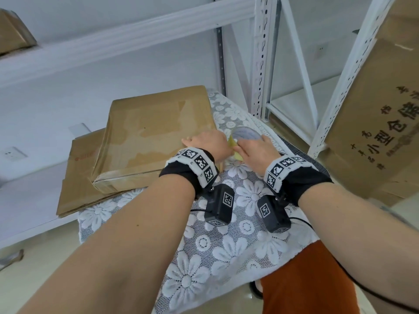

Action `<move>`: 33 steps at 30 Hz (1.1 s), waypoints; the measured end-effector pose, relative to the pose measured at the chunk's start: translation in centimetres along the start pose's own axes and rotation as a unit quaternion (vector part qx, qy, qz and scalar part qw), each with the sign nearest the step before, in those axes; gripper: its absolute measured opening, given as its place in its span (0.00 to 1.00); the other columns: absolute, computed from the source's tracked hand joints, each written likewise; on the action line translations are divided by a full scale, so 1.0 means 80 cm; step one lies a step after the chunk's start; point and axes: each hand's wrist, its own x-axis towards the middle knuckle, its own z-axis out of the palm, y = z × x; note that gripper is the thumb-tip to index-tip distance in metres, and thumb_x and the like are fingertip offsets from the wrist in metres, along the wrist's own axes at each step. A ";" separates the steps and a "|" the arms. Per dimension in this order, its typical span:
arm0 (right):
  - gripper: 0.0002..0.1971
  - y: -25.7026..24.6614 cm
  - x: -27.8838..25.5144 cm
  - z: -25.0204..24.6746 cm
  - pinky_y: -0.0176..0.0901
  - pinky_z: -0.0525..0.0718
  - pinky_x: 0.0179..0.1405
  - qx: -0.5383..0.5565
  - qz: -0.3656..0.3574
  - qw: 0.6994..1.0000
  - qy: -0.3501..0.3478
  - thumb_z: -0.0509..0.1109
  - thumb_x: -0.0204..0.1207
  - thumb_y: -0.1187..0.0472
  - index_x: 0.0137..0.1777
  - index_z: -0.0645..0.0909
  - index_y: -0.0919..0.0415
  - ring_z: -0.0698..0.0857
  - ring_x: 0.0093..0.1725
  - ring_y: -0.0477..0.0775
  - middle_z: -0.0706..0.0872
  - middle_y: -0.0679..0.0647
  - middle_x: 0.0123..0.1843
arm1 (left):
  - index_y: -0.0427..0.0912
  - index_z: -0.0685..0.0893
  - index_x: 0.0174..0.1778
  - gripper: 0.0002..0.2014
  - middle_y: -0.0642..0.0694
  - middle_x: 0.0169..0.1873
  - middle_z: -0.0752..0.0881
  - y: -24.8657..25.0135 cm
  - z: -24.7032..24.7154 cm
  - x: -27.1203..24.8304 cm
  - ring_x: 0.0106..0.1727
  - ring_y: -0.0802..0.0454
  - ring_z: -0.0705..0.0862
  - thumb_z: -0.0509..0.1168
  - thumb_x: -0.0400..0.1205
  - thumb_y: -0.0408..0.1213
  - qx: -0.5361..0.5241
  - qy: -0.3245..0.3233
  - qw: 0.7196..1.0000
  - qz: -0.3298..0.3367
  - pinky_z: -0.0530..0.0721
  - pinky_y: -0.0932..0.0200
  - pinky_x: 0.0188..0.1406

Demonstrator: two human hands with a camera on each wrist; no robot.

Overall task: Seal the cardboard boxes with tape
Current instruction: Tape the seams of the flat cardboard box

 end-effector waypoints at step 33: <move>0.17 0.027 -0.013 -0.010 0.57 0.66 0.69 0.051 0.034 0.986 0.155 0.54 0.86 0.52 0.40 0.78 0.58 0.79 0.36 0.57 0.80 0.50 0.32 | 0.48 0.80 0.65 0.14 0.44 0.62 0.83 -0.023 -0.002 -0.012 0.64 0.42 0.81 0.58 0.87 0.47 -0.004 0.078 0.996 0.053 0.67 0.35 0.75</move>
